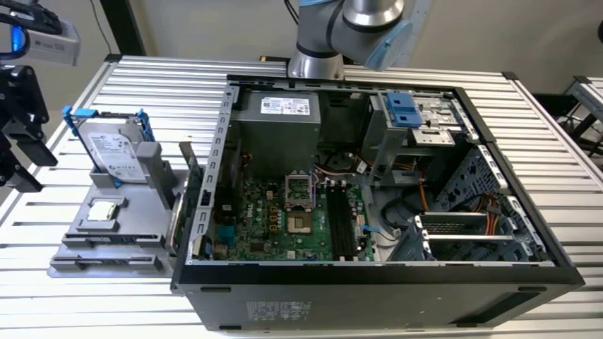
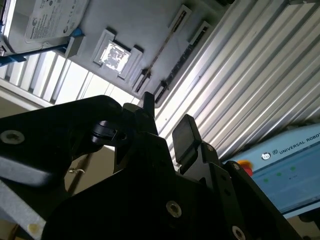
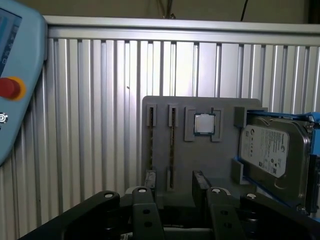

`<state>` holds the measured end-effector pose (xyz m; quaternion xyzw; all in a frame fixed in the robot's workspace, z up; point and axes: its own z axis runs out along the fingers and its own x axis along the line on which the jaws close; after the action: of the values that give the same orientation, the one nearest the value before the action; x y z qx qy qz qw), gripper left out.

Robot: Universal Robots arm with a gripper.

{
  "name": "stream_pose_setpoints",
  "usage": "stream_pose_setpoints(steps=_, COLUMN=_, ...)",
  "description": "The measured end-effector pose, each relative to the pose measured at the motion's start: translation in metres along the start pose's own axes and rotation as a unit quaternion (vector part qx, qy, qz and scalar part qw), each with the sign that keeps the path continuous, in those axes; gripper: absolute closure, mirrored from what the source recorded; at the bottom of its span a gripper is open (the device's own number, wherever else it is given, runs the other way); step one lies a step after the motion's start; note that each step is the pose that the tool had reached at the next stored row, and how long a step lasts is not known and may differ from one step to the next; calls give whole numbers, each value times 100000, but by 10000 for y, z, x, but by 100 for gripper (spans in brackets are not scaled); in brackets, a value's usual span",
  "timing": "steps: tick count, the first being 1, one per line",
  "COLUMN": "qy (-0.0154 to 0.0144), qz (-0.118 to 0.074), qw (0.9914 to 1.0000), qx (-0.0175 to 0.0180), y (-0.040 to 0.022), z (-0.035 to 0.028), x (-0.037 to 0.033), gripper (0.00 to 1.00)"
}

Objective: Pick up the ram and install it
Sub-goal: 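Pick up the ram and move it above insertion slot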

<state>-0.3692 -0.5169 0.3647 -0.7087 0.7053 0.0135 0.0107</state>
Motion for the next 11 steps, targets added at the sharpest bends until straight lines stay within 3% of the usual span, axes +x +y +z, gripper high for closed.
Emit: stream_pose_setpoints(steps=11, qy=-2, qz=0, qw=100000, qx=0, y=0, z=42, x=1, gripper=0)
